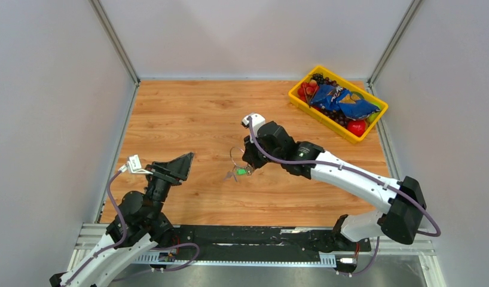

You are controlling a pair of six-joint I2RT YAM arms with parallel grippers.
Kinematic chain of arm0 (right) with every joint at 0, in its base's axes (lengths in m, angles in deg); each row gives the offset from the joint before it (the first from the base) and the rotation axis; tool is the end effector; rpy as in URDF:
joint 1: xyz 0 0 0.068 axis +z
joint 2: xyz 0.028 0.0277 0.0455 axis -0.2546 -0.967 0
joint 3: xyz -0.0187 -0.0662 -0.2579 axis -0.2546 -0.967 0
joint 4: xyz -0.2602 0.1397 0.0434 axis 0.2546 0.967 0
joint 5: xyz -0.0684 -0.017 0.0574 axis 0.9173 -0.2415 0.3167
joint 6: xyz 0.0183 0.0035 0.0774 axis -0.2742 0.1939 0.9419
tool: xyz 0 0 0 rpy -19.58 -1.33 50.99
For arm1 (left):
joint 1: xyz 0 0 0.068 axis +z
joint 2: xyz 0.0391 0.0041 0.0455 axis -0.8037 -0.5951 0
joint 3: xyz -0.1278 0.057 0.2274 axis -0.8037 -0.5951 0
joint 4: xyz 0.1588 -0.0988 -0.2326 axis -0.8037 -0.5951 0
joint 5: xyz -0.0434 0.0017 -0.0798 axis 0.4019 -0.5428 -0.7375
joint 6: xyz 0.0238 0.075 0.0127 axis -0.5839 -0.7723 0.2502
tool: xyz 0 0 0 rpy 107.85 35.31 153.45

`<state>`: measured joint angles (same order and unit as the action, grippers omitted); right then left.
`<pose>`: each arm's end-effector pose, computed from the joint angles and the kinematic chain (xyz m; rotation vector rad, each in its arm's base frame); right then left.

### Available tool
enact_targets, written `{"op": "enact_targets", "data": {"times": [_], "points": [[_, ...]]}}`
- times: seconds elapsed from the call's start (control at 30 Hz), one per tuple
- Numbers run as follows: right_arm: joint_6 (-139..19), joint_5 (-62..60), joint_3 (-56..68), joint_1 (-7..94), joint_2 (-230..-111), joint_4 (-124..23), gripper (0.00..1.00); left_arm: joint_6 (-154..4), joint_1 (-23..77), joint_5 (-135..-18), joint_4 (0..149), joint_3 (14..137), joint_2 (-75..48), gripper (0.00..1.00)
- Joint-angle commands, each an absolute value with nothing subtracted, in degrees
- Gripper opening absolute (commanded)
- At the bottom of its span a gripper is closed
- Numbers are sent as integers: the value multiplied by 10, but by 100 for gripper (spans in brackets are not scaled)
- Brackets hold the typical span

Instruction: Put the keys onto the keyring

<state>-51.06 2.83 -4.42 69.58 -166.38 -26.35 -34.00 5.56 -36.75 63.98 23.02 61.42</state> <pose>0.2070 0.3021 0.2838 -0.8119 2.1554 0.7410 0.1208 -0.0802 0.2909 -0.5370 1.3962 -1.0588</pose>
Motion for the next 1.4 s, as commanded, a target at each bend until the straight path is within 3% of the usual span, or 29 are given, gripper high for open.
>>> {"op": "enact_targets", "data": {"times": [0.0, 0.33, 0.5, 0.87, 0.97, 1.13, 1.23, 1.37], "points": [[-500, 190, -28, 675, -1692, -281, 0, -380, 56, -378, 636, 262, 622, 69], [-483, 472, -45, 615, -1788, -322, 0, -426, 56, -414, 673, 269, 565, 70], [-509, 546, -23, 627, -1888, -359, 0, -439, 57, -430, 688, 270, 544, 70], [-522, 497, 109, 685, -2074, -386, 1, -453, 56, -427, 672, 267, 548, 70], [-510, 451, 123, 685, -2081, -389, 24, -456, 56, -422, 669, 266, 552, 70], [-503, 413, 98, 684, -2026, -405, 49, -466, 56, -416, 675, 266, 552, 71], [-503, 385, 72, 682, -1978, -406, 58, -473, 56, -413, 682, 265, 551, 71], [-482, 309, 15, 655, -1903, -405, 60, -480, 56, -411, 688, 266, 550, 71]]}}
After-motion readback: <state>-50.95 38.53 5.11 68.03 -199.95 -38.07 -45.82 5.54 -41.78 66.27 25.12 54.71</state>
